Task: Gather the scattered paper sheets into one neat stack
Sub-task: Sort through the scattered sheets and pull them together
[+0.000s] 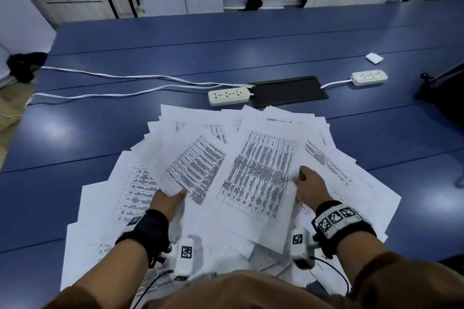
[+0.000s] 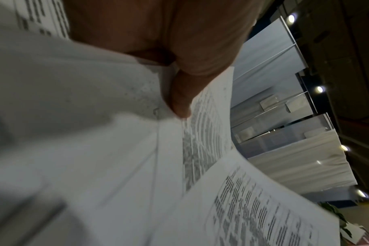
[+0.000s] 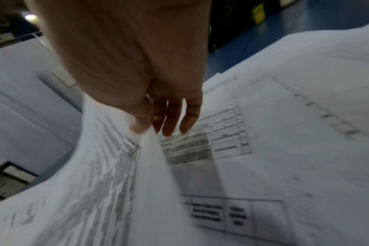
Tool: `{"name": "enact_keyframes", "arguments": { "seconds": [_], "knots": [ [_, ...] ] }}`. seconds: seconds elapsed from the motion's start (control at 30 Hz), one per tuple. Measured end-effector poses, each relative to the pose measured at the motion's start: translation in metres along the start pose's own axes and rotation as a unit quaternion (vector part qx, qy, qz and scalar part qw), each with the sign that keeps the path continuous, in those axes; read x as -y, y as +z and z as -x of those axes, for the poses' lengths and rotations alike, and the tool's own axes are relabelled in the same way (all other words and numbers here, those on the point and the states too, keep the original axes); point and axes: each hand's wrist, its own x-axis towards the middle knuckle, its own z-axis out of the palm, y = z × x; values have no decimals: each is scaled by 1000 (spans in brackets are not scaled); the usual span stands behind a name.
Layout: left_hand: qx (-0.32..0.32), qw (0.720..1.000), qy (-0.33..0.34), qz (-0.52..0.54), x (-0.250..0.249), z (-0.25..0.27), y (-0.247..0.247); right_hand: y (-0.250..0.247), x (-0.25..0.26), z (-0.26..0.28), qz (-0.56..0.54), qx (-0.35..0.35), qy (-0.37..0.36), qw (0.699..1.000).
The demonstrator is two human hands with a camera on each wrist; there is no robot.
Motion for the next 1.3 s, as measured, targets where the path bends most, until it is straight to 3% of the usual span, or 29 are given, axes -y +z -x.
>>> {"name": "enact_keyframes", "arguments": {
  "seconds": [0.2, 0.37, 0.5, 0.6, 0.7, 0.77, 0.9, 1.03, 1.3],
  "knots": [
    [62, 998, 4, 26, 3, 5, -3, 14, 28, -12, -12, 38, -42, 998],
    [33, 999, 26, 34, 1, 14, 4, 51, 50, 5, 8, 77, -52, 996],
    [46, 999, 25, 9, 12, 13, 5, 67, 55, 17, -97, 127, -51, 986],
    [20, 999, 3, 36, 15, 11, -5, 58, 47, 9, -113, 47, -9, 992],
    [-44, 998, -8, 52, 18, 1, -27, 42, 28, 2, 65, -28, 83, 994],
    [-85, 995, -1, 50, 21, -5, -43, 40, 20, 4, 121, -11, 86, 989],
    [-124, 992, -32, 15, 31, -8, -62, 58, 20, 16, 81, 35, 8, 996],
    [-96, 993, -50, -38, 29, -3, -59, 70, 25, 18, 30, 83, 6, 996],
    [-64, 996, -52, -18, 25, 11, -38, 66, 25, 15, 29, 162, -37, 986]
  ]
}}
